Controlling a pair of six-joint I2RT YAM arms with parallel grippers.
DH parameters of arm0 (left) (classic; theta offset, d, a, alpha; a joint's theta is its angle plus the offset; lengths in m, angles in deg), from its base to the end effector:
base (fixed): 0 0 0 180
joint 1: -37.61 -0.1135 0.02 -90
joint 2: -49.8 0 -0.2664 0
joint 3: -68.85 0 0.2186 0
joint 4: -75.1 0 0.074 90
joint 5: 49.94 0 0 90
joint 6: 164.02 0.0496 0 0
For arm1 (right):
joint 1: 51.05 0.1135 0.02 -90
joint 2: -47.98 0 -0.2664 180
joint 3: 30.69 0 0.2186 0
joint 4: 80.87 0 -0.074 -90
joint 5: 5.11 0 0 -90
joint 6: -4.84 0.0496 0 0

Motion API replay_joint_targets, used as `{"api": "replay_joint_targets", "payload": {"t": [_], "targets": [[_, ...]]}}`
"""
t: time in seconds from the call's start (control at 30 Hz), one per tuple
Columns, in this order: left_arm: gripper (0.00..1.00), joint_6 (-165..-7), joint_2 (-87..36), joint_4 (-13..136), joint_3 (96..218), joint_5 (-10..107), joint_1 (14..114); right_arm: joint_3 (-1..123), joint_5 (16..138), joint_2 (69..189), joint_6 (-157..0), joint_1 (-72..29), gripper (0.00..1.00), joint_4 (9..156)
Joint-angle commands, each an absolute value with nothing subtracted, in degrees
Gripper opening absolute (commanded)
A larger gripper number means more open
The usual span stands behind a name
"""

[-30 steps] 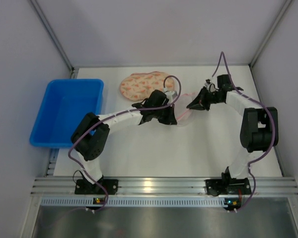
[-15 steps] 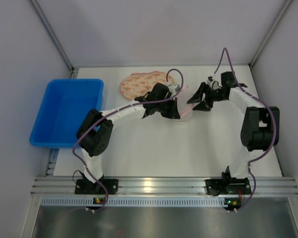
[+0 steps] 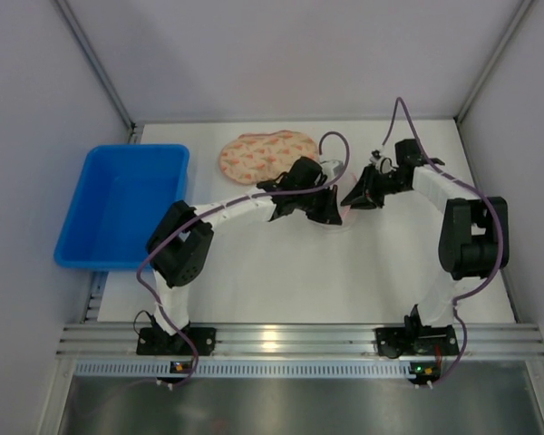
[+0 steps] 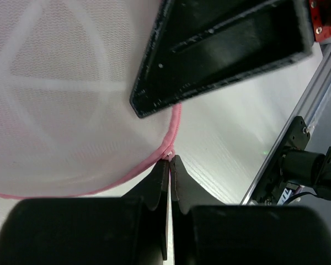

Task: Place the bra in the laundry bag and zip it closed
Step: Zip the zipper on the laundry bag.

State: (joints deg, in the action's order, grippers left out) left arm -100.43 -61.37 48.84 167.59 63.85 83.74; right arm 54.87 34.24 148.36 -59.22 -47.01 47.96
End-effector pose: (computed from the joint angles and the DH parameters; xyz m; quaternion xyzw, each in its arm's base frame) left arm 0.2786 -0.3187 0.2402 0.2390 0.8538 -0.4004 0.2316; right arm 0.3187 0.0610 0.2233 0.0806 0.8849 0.4528 0.0734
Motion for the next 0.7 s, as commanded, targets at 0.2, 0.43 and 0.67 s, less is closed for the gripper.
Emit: {"api": "replay_joint_targets", "payload": {"t": [0.2, 0.43, 0.67], "targets": [[0.0, -99.2, -52.9, 51.1, 156.8, 62.3, 82.3, 66.2, 35.0, 155.0, -60.5, -49.8, 0.0, 48.0], [0.0, -98.8, -49.3, 50.7, 153.1, 62.6, 80.0, 76.8, 31.1, 161.1, -62.1, -49.8, 0.08, 46.7], [0.0, -99.2, -53.1, 50.7, 162.1, 62.3, 80.2, 78.0, 31.9, 159.3, -63.9, -49.3, 0.59, 42.1]]}}
